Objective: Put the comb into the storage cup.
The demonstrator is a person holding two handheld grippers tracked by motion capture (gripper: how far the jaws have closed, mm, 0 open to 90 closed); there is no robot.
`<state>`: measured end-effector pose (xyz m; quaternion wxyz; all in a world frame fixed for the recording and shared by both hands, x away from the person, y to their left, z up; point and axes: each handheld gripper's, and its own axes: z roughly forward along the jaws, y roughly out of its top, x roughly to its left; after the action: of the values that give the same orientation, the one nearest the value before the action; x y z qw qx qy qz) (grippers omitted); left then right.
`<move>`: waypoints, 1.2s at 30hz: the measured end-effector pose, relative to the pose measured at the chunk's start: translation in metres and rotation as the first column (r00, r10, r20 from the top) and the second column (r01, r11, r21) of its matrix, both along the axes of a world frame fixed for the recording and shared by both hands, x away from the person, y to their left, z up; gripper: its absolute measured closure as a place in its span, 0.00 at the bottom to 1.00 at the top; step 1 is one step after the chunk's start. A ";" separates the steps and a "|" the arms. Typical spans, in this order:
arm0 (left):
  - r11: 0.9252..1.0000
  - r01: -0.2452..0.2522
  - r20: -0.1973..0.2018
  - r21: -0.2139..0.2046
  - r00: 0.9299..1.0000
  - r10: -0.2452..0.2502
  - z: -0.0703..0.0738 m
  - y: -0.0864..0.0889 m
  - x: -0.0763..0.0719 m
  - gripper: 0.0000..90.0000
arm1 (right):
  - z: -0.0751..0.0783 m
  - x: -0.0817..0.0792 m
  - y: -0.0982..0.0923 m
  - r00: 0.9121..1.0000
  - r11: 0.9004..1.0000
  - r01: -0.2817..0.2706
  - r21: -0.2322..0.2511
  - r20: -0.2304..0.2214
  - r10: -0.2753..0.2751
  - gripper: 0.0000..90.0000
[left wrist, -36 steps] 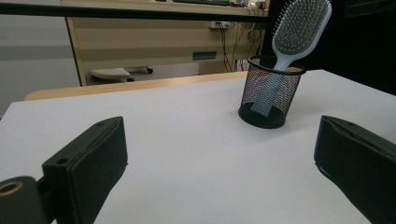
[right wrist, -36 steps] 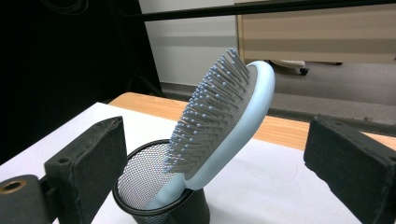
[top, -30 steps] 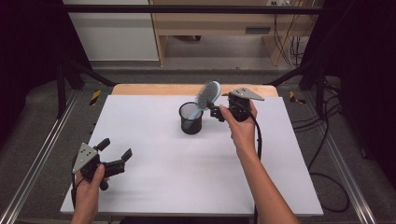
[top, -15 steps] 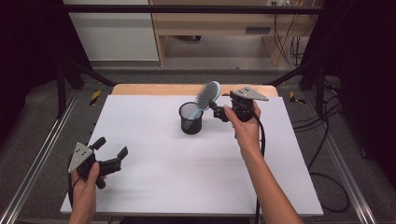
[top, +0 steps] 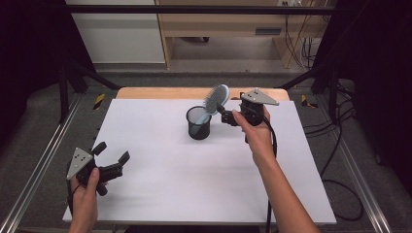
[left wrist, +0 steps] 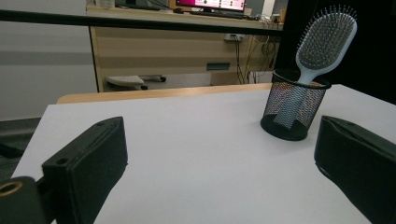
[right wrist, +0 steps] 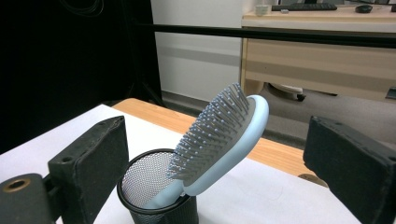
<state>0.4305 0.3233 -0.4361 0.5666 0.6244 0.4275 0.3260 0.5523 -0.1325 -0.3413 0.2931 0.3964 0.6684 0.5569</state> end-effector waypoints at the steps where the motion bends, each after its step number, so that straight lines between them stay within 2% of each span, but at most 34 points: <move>1: 1.000 -0.003 0.001 0.000 1.000 0.003 0.000 0.001 0.000 0.03 | 0.000 0.000 0.000 1.000 1.000 0.002 0.002 0.004 -0.002 0.08; 8: 1.000 -0.008 0.001 -0.004 1.000 0.008 0.000 0.003 0.001 0.03 | 0.003 -0.001 -0.003 1.000 1.000 0.013 0.004 0.019 -0.013 0.07; 13: 1.000 0.007 0.020 0.008 1.000 -0.007 -0.001 0.004 0.000 0.02 | 0.004 -0.002 -0.004 0.999 1.000 0.020 0.003 0.025 -0.020 0.07; 22: 1.000 0.004 0.020 0.006 1.000 -0.005 -0.001 0.006 0.001 0.02 | 0.006 -0.005 -0.008 0.999 1.000 0.027 0.000 0.039 -0.027 0.03; 36: 1.000 0.002 0.028 0.012 1.000 -0.003 -0.003 0.008 0.001 0.01 | 0.008 -0.009 -0.017 0.998 0.999 0.040 0.005 0.051 -0.040 0.03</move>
<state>0.4319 0.3315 -0.4387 0.5693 0.6236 0.4167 0.3367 0.5430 -0.1492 -0.3338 0.3207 0.3958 0.6515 0.5622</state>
